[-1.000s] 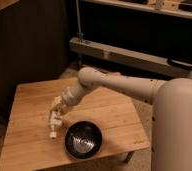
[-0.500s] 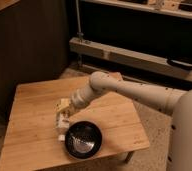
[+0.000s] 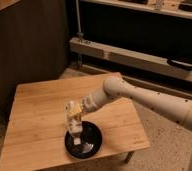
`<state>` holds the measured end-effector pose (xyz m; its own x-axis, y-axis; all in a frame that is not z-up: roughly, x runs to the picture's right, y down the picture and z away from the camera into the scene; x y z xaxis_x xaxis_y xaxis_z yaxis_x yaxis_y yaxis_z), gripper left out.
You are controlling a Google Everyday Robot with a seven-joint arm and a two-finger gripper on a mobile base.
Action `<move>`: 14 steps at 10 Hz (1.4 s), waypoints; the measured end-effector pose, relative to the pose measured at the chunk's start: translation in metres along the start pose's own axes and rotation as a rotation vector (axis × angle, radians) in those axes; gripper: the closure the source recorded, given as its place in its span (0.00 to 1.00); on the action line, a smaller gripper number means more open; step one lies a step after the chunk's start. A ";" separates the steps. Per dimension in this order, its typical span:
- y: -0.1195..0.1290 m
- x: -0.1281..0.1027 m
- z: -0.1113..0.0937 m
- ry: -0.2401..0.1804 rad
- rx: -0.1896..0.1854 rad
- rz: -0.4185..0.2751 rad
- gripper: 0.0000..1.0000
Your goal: Place the bottle in the ceramic bowl
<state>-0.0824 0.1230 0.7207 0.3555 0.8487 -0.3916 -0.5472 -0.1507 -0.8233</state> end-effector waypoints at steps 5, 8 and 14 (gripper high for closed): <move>-0.038 0.019 -0.020 0.039 -0.002 0.018 0.68; -0.038 0.020 -0.019 0.040 -0.002 0.019 0.68; -0.038 0.019 -0.019 0.040 -0.002 0.019 0.68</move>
<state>-0.0405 0.1357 0.7368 0.3751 0.8247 -0.4233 -0.5523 -0.1679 -0.8166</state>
